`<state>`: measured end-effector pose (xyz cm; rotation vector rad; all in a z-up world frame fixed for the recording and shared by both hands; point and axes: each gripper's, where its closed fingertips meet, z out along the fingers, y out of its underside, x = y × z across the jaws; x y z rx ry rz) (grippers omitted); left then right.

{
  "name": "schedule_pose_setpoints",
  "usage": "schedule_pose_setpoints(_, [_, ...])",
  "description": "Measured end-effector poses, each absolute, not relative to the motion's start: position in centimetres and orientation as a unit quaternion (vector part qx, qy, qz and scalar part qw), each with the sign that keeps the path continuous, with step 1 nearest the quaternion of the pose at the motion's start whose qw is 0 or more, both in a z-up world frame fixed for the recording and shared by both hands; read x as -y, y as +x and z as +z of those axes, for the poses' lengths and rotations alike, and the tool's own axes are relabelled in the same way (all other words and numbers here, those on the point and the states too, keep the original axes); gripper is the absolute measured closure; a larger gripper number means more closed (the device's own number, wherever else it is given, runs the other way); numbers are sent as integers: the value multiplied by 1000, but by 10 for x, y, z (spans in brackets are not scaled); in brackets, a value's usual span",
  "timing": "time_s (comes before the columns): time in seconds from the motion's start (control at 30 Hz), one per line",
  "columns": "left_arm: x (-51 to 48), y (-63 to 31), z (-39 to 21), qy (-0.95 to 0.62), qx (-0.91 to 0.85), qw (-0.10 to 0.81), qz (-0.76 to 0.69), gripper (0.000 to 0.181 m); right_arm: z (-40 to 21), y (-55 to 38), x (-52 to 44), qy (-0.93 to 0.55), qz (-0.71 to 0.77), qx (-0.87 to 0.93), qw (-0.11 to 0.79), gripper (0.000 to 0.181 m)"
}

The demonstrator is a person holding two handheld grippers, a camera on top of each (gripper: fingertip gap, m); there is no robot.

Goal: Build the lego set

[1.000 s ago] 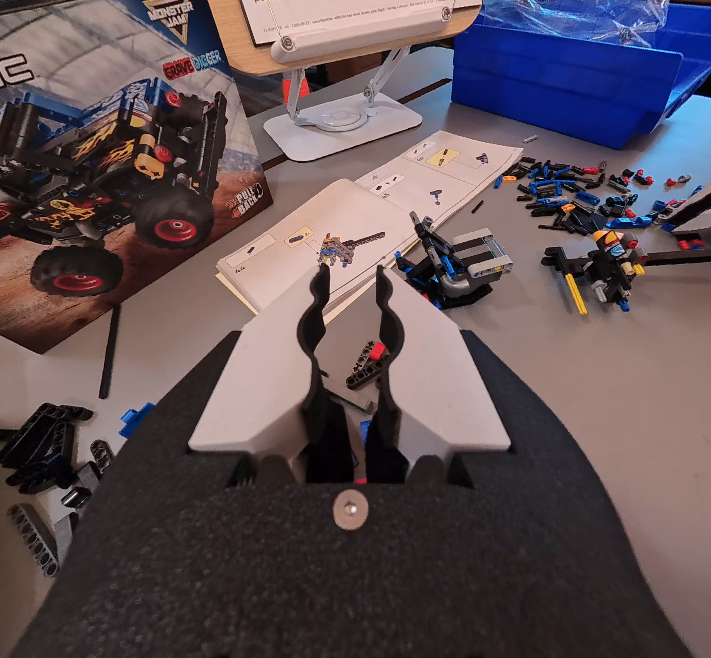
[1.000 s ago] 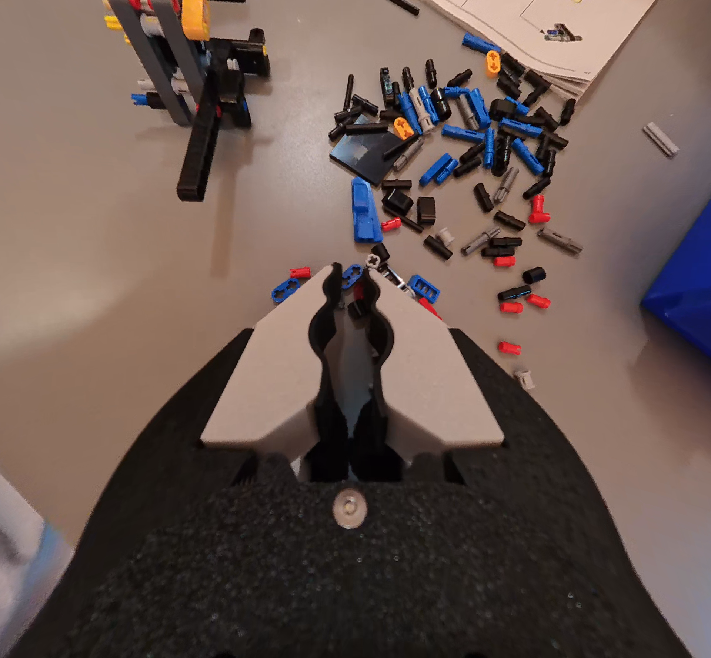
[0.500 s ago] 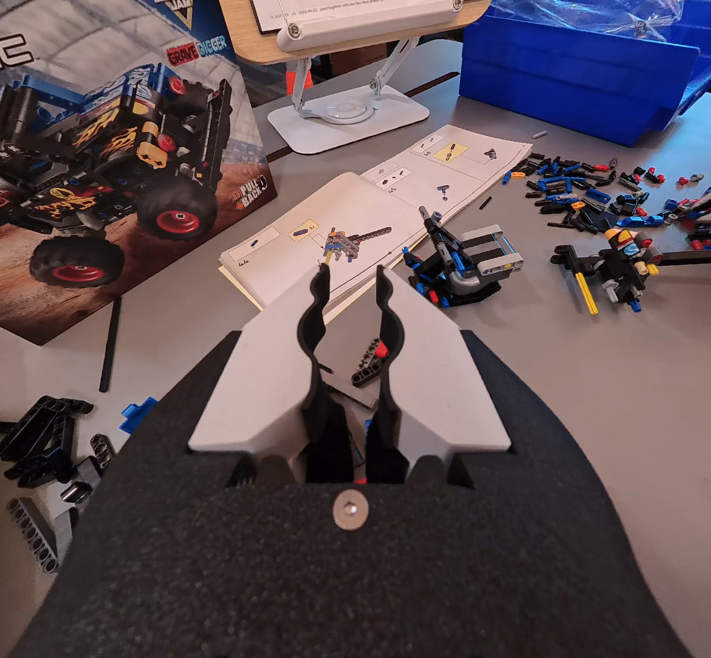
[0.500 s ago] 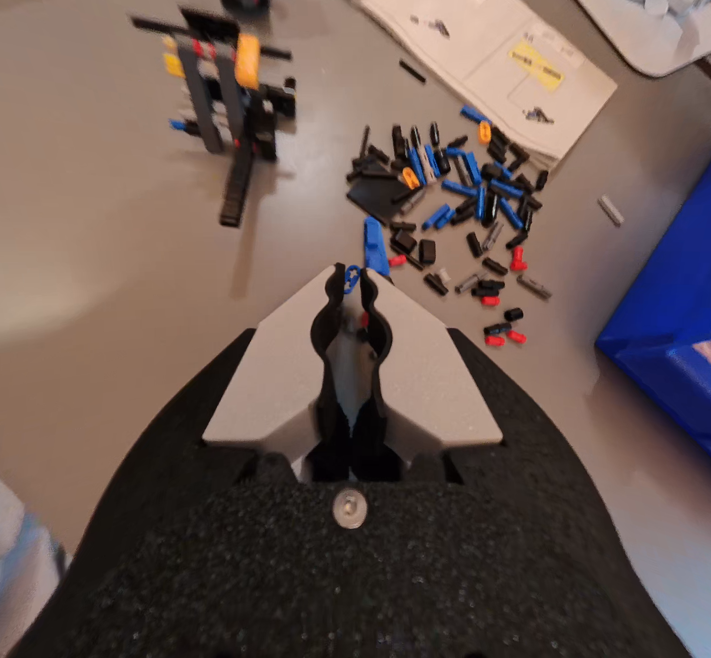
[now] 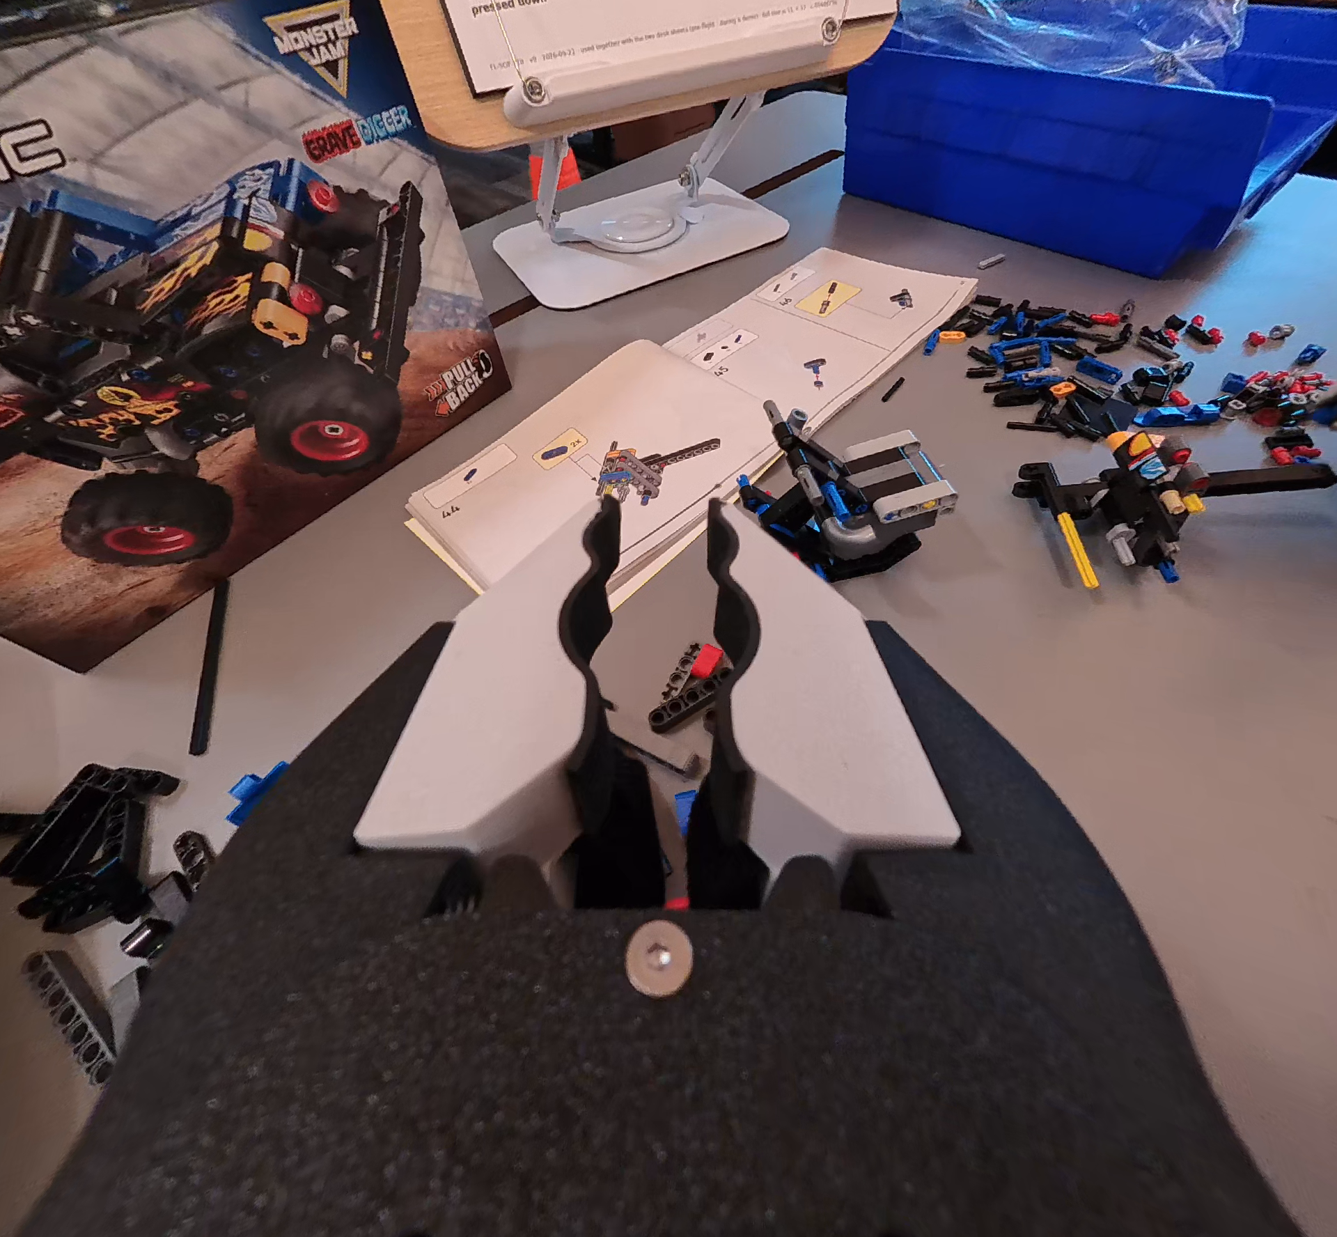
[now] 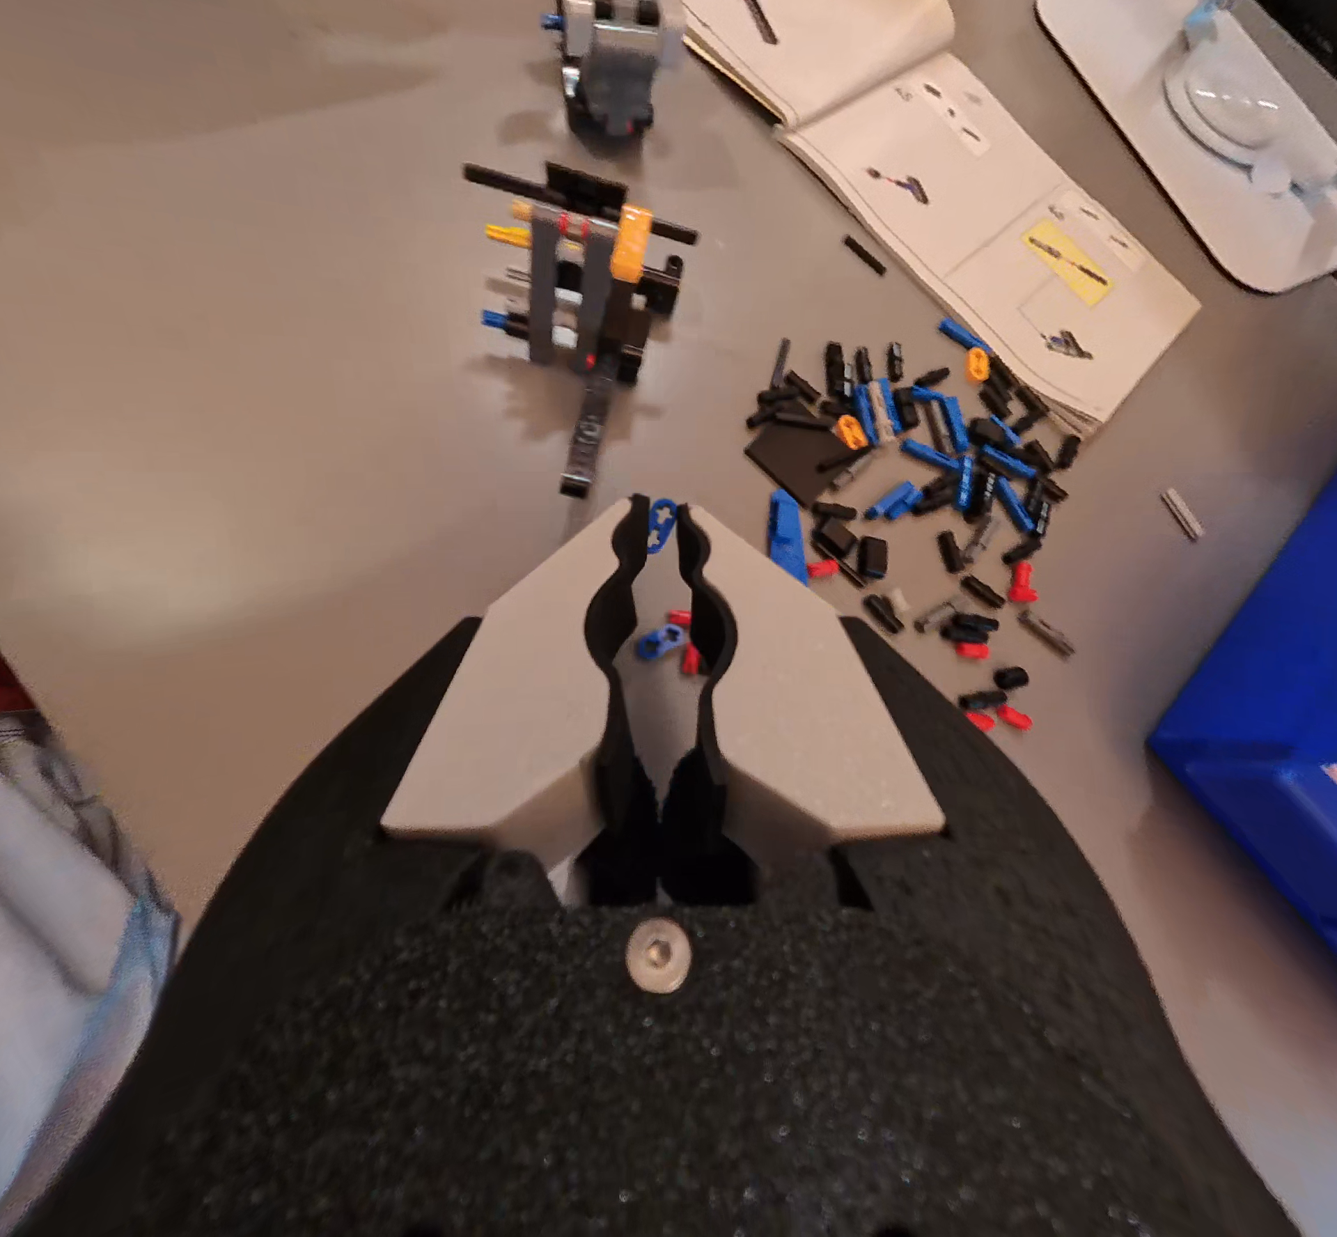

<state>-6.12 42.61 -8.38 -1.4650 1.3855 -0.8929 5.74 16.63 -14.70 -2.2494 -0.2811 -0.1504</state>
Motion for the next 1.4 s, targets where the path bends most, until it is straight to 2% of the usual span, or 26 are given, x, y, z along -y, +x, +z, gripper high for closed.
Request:
schedule_pose_setpoints(0.17, [-426, -61, -84, -591, -563, 454, -357, 160, -162, 89, -156, -916, -65, 77, 389, 174])
schedule_pose_setpoints(0.5, [-427, -60, -88, -595, -565, 449, -354, 159, -186, 93, -161, -928, -51, 72, 363, 174])
schedule_pose_setpoints(0.67, [-430, -60, -92, -600, -565, 446, -350, 159, -166, 91, -168, -913, -12, 47, 406, 165])
schedule_pose_setpoints(0.77, [-431, -59, -94, -603, -565, 442, -350, 159, -145, 113, -185, -897, -42, 3, 439, 165])
schedule_pose_setpoints(1.03, [-426, -59, -93, -596, -572, 442, -349, 159, -182, 142, -206, -930, -85, -20, 358, 166])
schedule_pose_setpoints(1.4, [-421, -60, -89, -589, -575, 445, -353, 159, -179, 150, -201, -927, -149, 7, 344, 177])
